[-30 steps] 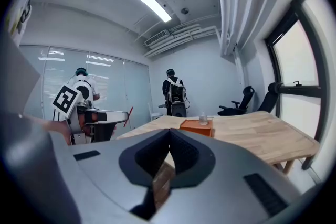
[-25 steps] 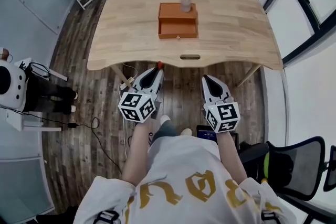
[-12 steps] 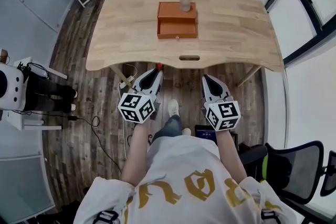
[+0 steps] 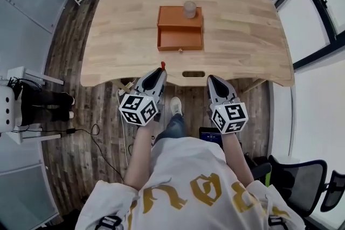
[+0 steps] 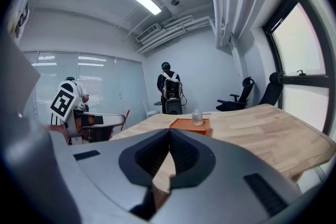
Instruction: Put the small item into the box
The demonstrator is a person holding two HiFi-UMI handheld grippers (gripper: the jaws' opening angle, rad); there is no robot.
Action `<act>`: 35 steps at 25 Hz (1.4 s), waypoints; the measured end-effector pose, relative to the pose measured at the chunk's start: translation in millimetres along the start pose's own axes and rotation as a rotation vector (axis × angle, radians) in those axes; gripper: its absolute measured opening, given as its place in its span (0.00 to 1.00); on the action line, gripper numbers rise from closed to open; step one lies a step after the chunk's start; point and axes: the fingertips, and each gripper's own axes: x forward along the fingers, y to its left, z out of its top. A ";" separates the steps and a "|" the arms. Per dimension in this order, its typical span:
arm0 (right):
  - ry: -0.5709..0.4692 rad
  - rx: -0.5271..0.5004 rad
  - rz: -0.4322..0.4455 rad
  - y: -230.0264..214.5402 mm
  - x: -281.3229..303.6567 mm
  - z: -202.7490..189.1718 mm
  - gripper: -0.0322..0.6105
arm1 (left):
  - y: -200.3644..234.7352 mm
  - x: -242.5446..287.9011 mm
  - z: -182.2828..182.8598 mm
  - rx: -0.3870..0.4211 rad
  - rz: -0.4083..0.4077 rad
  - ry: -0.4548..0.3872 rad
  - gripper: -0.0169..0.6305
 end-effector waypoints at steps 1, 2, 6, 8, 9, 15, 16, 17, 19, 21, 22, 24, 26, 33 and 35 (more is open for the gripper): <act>0.000 -0.002 -0.005 -6.9 13.9 6.0 0.07 | 8.3 14.1 4.0 -0.004 -0.005 0.006 0.11; 0.002 -0.003 -0.011 -14.6 27.5 12.1 0.07 | 16.1 28.8 9.0 -0.007 -0.012 0.013 0.11; 0.021 0.006 -0.044 -44.8 78.5 29.5 0.07 | 46.2 82.9 34.6 0.000 -0.036 0.029 0.11; 0.032 0.003 -0.055 -55.0 102.4 35.9 0.07 | 63.1 106.3 47.6 0.003 -0.042 0.036 0.11; 0.033 0.004 -0.059 -59.0 113.4 39.3 0.07 | 71.0 116.5 53.6 0.004 -0.045 0.038 0.11; 0.035 0.021 -0.074 -81.8 174.4 52.5 0.07 | 107.3 163.1 77.7 0.012 -0.061 0.048 0.11; 0.035 0.021 -0.073 -83.4 184.5 54.5 0.07 | 112.4 168.5 80.4 0.014 -0.065 0.050 0.11; 0.034 0.018 -0.070 -83.6 194.3 56.6 0.07 | 117.7 172.9 83.0 0.016 -0.068 0.050 0.11; 0.029 0.011 -0.062 -80.8 211.1 60.7 0.07 | 128.7 179.2 87.2 0.018 -0.071 0.051 0.11; 0.027 0.007 -0.059 -78.1 222.3 63.5 0.07 | 137.8 184.0 90.5 0.017 -0.073 0.050 0.11; 0.026 0.008 -0.061 -77.5 225.6 64.4 0.07 | 141.0 186.1 91.9 0.016 -0.076 0.050 0.11; 0.025 0.016 -0.068 -76.8 228.9 65.4 0.07 | 144.5 189.4 93.3 0.008 -0.087 0.057 0.11; 0.020 0.020 -0.075 -77.0 229.9 67.6 0.07 | 145.5 194.3 92.0 -0.010 -0.106 0.070 0.11; 0.017 0.007 -0.094 -89.0 229.8 71.4 0.07 | 141.5 210.7 85.0 -0.041 -0.143 0.070 0.11; 0.018 0.005 -0.099 -95.0 229.5 71.0 0.07 | 142.7 216.4 84.6 -0.050 -0.142 0.064 0.11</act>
